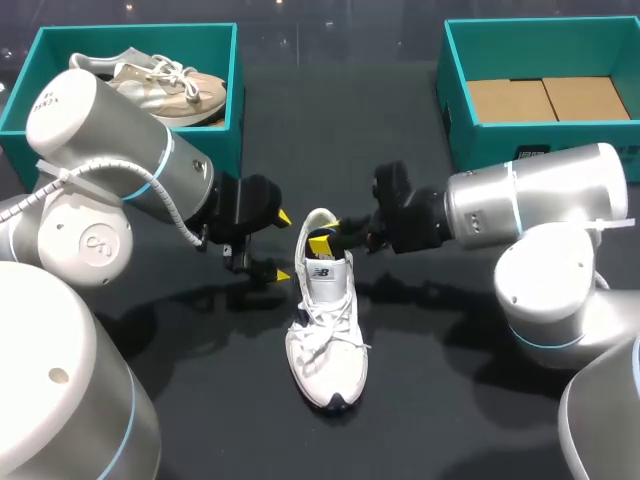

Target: Take the shoe out of the shoebox, open the shoe tongue, remove and reinsert the insole, then place the shoe into the shoebox

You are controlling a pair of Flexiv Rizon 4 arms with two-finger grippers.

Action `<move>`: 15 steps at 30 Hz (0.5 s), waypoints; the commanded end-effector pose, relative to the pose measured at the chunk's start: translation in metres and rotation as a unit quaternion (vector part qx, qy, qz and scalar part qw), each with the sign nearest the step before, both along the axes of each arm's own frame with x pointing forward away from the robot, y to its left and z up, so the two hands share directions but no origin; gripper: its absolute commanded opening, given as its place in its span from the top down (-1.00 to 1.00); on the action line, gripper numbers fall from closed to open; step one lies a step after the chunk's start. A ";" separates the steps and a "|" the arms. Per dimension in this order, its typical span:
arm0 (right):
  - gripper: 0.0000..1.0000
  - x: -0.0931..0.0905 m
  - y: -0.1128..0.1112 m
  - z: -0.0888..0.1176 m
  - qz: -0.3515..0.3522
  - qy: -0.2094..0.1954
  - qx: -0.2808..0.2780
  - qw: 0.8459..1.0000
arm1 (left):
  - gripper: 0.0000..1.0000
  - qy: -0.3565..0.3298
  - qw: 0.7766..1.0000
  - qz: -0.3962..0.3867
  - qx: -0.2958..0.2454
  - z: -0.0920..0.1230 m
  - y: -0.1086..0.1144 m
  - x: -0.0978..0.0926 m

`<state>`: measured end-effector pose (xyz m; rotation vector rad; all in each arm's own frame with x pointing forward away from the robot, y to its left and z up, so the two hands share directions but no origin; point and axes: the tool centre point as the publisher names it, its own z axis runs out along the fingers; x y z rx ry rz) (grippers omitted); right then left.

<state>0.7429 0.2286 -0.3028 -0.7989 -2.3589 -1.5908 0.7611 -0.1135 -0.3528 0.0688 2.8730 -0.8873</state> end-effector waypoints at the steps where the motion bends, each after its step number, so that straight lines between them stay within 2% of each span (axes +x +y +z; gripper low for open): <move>1: -0.29 0.000 -0.006 0.012 0.003 -0.004 -0.016 1.000 | -1.00 -0.005 1.000 -0.005 0.003 0.005 0.003 -0.003; 9: -0.41 0.006 -0.014 0.022 0.010 -0.012 -0.042 0.999 | -1.00 -0.011 1.000 -0.013 0.017 0.013 0.010 -0.005; 15: -0.27 0.015 -0.026 0.026 0.006 -0.007 -0.072 0.997 | -1.00 -0.012 0.999 -0.026 0.022 0.027 0.025 -0.002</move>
